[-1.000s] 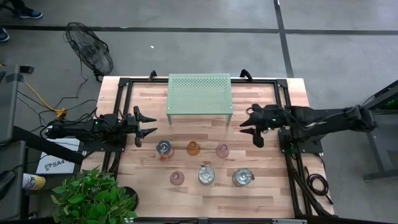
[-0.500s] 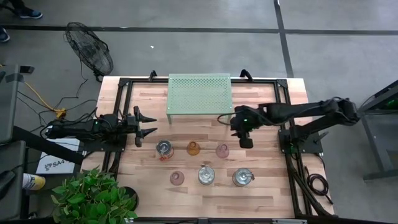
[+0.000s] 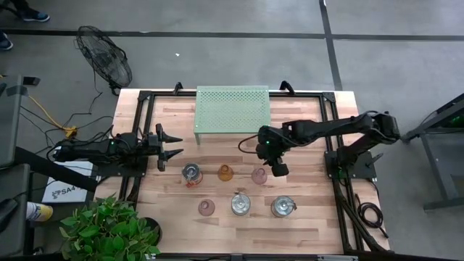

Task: Pick & Place candle stick holders
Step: Put the top pink glass candle holder on the shelf

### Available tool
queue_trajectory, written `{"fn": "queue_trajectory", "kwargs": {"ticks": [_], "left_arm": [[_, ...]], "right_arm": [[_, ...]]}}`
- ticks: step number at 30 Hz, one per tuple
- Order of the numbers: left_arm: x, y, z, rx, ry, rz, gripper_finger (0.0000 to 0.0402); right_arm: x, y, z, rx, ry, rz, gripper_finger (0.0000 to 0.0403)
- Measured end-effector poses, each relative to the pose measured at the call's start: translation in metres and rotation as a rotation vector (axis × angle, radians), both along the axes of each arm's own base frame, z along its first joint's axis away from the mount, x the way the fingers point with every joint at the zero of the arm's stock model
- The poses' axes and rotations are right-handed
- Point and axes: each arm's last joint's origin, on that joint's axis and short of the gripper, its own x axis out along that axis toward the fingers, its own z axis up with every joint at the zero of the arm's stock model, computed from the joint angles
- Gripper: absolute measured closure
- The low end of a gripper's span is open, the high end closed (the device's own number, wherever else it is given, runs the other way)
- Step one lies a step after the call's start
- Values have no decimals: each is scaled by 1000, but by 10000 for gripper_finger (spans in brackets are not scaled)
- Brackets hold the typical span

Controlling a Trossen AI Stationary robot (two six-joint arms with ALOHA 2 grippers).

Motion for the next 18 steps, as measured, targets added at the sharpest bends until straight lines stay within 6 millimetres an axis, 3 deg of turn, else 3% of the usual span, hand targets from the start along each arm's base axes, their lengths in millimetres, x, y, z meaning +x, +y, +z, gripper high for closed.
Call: {"fn": "queue_trajectory", "kwargs": {"ticks": [8,18], "left_arm": [[0,0,0,0,0,0,213],[0,0,0,0,0,0,213]], "right_arm": [[1,10,5,9,-12,113,289],[6,29,1,-155,-43,190,289]]}}
